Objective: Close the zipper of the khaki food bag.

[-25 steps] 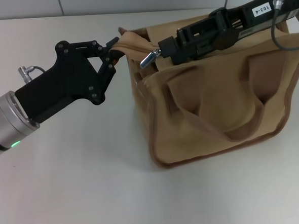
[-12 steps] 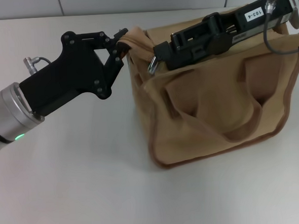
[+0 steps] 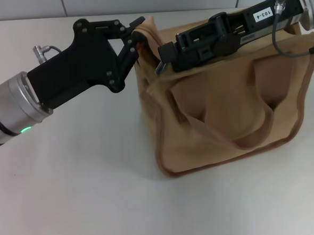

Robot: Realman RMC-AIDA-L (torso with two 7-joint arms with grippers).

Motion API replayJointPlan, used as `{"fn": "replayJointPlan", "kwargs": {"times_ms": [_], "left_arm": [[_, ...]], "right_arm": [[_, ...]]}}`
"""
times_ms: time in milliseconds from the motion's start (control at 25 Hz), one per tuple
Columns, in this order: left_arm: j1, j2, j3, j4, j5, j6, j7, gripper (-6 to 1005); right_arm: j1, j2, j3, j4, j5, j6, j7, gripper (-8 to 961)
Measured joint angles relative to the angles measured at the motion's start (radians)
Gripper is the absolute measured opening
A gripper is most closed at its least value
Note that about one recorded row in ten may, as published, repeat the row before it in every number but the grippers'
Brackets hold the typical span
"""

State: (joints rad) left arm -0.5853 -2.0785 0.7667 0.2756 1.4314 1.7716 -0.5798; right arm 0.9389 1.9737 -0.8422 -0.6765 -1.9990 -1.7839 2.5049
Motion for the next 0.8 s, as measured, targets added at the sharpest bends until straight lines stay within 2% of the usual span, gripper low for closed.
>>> {"fn": "replayJointPlan", "kwargs": {"times_ms": [800], "left_arm": [[-0.047, -0.002, -0.007, 0.002, -0.006, -0.013, -0.053, 29]], "right_arm": [[0.000, 0.011, -0.002, 0.002, -0.001, 0.020, -0.008, 760]]}}
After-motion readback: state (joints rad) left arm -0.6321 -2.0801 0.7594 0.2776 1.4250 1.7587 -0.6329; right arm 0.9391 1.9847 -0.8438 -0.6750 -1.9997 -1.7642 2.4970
